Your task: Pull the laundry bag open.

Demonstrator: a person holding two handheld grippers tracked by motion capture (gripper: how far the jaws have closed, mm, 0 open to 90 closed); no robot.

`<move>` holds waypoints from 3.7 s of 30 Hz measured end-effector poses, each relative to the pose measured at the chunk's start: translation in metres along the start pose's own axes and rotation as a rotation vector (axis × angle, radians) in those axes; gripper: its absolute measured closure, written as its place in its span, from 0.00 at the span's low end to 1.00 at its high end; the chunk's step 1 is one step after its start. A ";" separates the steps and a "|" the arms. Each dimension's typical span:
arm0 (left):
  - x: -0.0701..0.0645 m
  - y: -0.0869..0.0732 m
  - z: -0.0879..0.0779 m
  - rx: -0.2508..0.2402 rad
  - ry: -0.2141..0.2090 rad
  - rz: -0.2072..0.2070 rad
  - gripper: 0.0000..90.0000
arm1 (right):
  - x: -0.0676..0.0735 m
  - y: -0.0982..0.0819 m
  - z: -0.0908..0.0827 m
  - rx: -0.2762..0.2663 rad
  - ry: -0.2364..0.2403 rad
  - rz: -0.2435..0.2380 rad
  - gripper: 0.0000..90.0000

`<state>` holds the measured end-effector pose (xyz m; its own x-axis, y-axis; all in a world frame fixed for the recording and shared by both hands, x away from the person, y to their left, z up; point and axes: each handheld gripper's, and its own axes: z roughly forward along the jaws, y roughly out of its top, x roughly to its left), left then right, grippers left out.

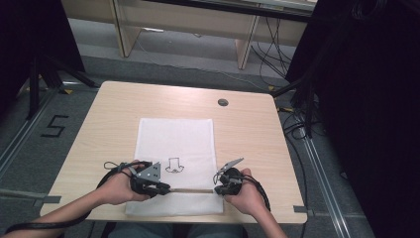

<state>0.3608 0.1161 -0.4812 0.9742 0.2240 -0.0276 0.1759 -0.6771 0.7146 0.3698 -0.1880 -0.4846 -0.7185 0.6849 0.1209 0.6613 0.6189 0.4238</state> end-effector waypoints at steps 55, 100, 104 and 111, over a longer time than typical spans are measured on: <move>0.006 -0.022 -0.021 -0.001 0.011 -0.033 0.90 | 0.000 0.000 0.000 0.000 -0.005 -0.012 1.00; 0.010 -0.033 -0.034 -0.017 0.008 -0.030 0.91 | 0.000 0.000 0.000 -0.003 -0.011 -0.018 1.00; 0.012 -0.034 -0.039 0.002 0.023 -0.027 0.91 | 0.000 0.000 0.000 -0.003 -0.011 -0.017 1.00; 0.014 -0.039 -0.045 -0.012 0.020 -0.039 0.90 | -0.001 0.000 0.000 -0.007 -0.008 -0.020 1.00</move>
<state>0.3610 0.1771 -0.4780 0.9636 0.2639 -0.0416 0.2116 -0.6588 0.7219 0.3705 -0.1885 -0.4851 -0.7297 0.6756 0.1050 0.6454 0.6299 0.4321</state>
